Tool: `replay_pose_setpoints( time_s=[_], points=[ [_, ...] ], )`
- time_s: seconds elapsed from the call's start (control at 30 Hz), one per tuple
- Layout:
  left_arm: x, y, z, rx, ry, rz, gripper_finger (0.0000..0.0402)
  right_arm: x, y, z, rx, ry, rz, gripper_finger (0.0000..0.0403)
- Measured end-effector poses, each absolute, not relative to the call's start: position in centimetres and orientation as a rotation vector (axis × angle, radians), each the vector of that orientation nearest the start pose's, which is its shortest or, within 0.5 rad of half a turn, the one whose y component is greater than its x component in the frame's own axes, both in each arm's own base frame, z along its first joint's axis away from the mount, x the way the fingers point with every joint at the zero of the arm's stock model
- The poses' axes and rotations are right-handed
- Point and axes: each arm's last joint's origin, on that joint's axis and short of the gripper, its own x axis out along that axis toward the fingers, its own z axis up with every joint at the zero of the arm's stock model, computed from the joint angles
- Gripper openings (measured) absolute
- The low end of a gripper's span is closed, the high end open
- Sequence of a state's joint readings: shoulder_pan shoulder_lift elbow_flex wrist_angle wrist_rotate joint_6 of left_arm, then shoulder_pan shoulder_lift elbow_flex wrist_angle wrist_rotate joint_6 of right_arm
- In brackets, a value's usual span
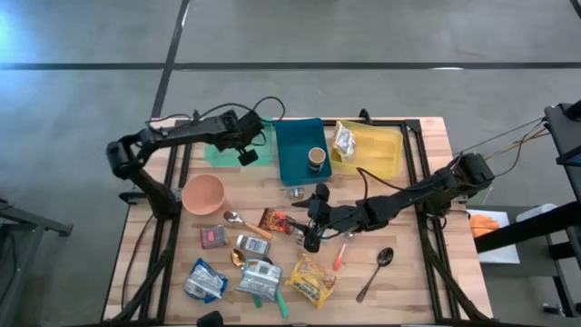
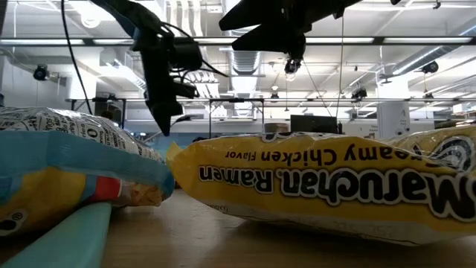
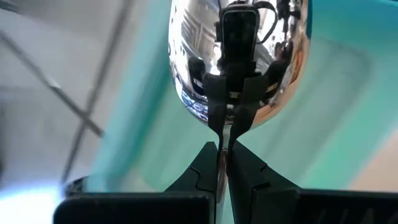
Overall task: Pick & Place Food Item
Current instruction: Put the silver spoon into the green bin
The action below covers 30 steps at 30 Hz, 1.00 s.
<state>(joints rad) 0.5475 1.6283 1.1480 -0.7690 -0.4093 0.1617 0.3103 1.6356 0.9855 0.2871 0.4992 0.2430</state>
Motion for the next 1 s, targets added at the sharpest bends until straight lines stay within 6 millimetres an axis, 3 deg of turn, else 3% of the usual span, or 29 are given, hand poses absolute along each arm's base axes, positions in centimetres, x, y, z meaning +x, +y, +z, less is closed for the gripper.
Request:
replay_pose_setpoints(
  time_s=[0.17,0.4,1.0],
  points=[
    [26.4,17.8,22.3,-0.038,1.409,0.569,0.001,34.3,9.5,23.3,0.095,0.309,-0.226,0.026],
    [26.0,18.3,22.2,-0.033,1.515,0.501,0.001,34.3,9.5,23.3,0.082,0.311,-0.224,0.026],
    [25.3,18.4,21.1,-0.061,1.517,0.379,0.001,34.3,9.5,23.3,0.083,0.311,-0.224,0.026]
  ],
)
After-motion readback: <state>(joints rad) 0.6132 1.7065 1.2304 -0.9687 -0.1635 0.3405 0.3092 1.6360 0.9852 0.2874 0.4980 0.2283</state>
